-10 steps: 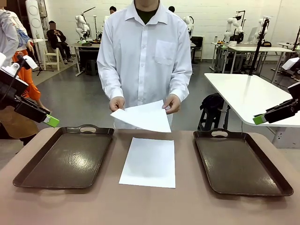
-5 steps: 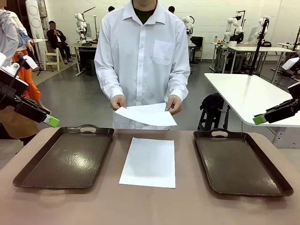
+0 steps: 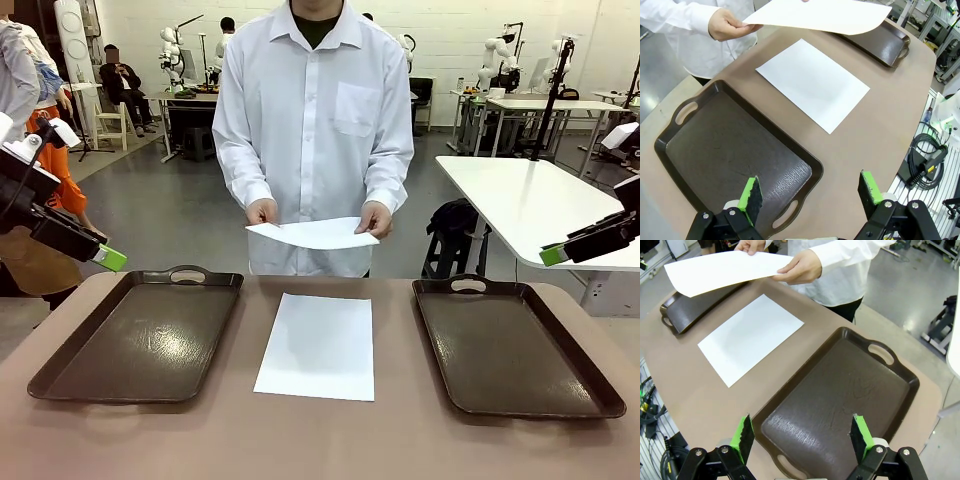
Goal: Sort the A4 documents.
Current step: Receive the A4 Paper.
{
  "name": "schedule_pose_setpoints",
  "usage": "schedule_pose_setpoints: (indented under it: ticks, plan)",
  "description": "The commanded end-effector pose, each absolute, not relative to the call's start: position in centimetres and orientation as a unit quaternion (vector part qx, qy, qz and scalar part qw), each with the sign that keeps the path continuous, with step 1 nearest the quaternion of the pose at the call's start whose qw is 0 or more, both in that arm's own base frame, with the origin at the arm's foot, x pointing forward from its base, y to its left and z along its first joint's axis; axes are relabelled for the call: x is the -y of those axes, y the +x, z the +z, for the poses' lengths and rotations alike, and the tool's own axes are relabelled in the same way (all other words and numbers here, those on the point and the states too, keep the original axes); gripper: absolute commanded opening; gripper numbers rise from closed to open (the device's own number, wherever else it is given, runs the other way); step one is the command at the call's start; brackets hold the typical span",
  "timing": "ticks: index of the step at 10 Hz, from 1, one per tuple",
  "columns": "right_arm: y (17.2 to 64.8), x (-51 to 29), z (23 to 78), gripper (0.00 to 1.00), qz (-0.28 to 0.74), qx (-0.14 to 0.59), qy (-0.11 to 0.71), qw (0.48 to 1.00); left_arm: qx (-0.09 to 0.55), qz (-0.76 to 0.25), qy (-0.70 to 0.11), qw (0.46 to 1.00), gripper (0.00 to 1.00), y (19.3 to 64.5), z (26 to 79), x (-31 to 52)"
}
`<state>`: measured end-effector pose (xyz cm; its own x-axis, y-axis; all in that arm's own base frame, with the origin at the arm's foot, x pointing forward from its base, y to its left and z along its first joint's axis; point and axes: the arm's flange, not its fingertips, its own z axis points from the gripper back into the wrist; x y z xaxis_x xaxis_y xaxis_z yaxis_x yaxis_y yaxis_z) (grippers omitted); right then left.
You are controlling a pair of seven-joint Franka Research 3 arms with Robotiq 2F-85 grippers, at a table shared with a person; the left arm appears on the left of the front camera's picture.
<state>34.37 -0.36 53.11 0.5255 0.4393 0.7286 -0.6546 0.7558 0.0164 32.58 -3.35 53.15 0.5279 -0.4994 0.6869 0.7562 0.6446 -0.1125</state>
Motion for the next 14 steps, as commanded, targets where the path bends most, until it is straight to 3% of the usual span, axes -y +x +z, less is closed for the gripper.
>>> schedule_pose_setpoints:
  ticks: [1, 14]
  plan:
    - [34.39, 0.38, 53.09, 1.0, 0.318, 0.37, 0.148, 0.861, 0.316, -0.377, -0.202, 0.847, 1.0, 32.63, 53.08, 3.27]
    - [34.39, 0.38, 53.09, 1.0, 0.318, 0.37, 0.148, 0.861, 0.316, -0.377, -0.202, 0.847, 1.0, 32.63, 53.08, 3.27]
